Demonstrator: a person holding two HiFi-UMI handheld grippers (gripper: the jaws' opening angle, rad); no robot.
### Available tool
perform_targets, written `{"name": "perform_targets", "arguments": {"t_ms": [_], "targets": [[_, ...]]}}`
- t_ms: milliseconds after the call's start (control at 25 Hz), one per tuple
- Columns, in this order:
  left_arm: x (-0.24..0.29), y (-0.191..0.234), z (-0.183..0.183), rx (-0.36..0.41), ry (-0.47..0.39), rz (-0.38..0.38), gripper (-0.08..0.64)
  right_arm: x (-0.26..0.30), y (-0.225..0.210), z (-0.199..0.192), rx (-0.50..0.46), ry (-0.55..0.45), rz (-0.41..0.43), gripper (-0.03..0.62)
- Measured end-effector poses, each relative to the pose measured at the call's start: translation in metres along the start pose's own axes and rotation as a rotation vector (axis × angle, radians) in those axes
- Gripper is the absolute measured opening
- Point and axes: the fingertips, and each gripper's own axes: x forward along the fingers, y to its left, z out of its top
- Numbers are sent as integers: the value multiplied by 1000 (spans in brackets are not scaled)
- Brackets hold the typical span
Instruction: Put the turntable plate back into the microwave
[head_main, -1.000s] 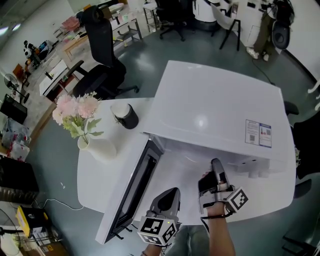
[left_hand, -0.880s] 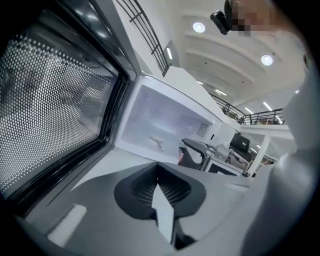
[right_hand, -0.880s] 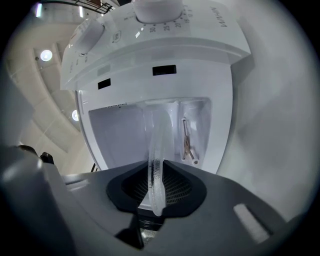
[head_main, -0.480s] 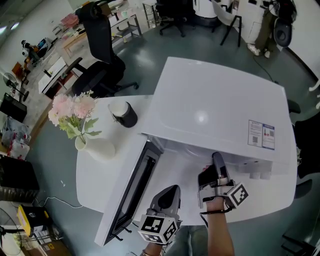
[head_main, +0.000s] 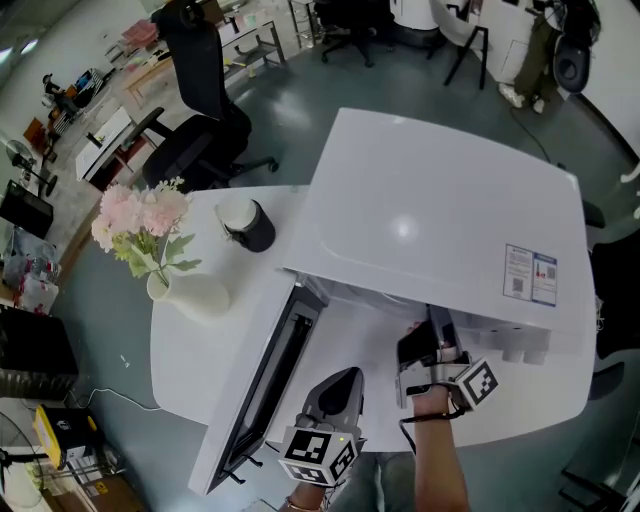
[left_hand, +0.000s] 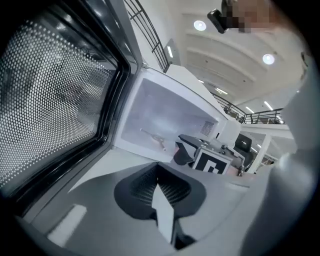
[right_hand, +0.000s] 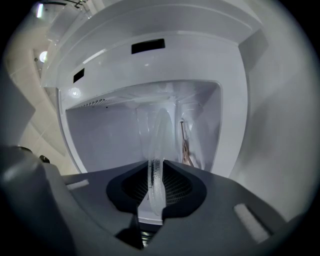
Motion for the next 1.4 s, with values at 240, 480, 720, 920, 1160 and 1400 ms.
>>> {"name": "perform_targets", "arguments": {"t_ms": [240,480,720,920,1160,1400], "targets": [[4,3,1,-7,2,0,0,7,-2,3,13,-17,-6,64],[7,5,2,-9,5,-1,0,12,-5,6,15,-37,-20,64],[10,7,1,-14,10,-6,0,15,-7,10,19,-57,-34,66],[12,8,2,-18,11,-2,0,17,-7,12,-14,-65,-67,66],[13,9,4,-19,10,-1,0,18,-8,11,-53,-75,-106,63],[12,11,3,-24,14,8,0,19,-7,12,-126,-79,-179,58]]}}
